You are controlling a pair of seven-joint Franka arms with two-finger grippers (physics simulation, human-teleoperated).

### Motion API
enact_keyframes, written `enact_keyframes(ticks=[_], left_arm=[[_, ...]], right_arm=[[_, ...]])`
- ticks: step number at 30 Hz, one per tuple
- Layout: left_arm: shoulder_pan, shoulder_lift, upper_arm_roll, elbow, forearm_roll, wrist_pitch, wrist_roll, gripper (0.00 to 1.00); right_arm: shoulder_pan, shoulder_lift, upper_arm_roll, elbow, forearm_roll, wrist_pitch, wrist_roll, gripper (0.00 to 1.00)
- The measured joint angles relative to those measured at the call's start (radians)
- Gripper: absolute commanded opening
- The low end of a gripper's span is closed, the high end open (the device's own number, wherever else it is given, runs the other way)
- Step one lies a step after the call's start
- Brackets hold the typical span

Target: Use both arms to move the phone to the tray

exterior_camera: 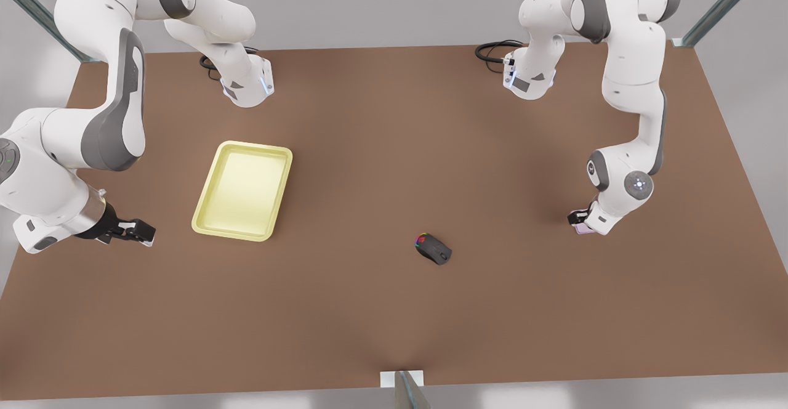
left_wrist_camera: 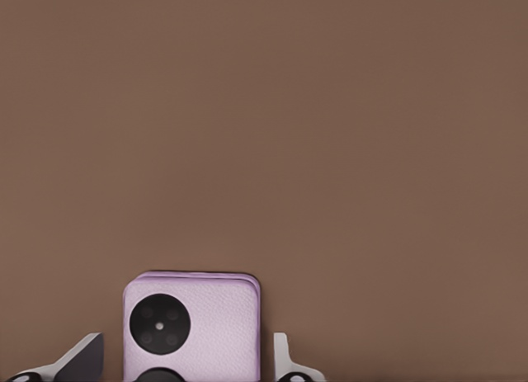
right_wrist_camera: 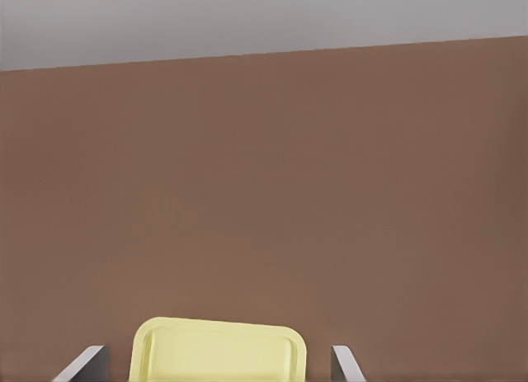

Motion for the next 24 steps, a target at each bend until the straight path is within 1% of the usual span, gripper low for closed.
enact_keyframes(ticks=[2,3,4,7,12,21,24], left_arm=[[0.001,0.007,0.000,0.001,0.000,0.004,0.011,1.00],[0.001,0.009,-0.001,0.001,0.000,0.006,0.016,0.98],[0.001,0.010,-0.001,0.001,0.000,0.007,0.021,0.91],[0.001,0.016,-0.001,0.002,0.001,0.011,0.033,0.82],[0.001,0.018,-0.001,0.002,0.002,0.014,0.046,0.81],[-0.002,0.007,-0.004,0.004,0.003,0.004,0.063,0.81],[-0.011,-0.009,-0.013,0.035,0.003,-0.019,0.064,0.81]], right_arm=[[-0.004,-0.009,-0.001,0.002,0.001,-0.004,0.000,1.00],[-0.005,-0.017,-0.002,0.011,0.001,-0.011,0.000,1.00],[-0.003,-0.029,0.000,0.025,0.001,-0.027,0.000,1.00],[0.003,-0.047,0.002,0.057,0.001,-0.066,0.000,1.00],[0.025,-0.074,0.016,0.066,0.000,-0.123,0.003,1.00],[0.016,-0.097,0.008,0.064,0.002,-0.199,0.006,1.00],[0.012,-0.098,0.002,0.066,0.001,-0.213,0.006,1.00]])
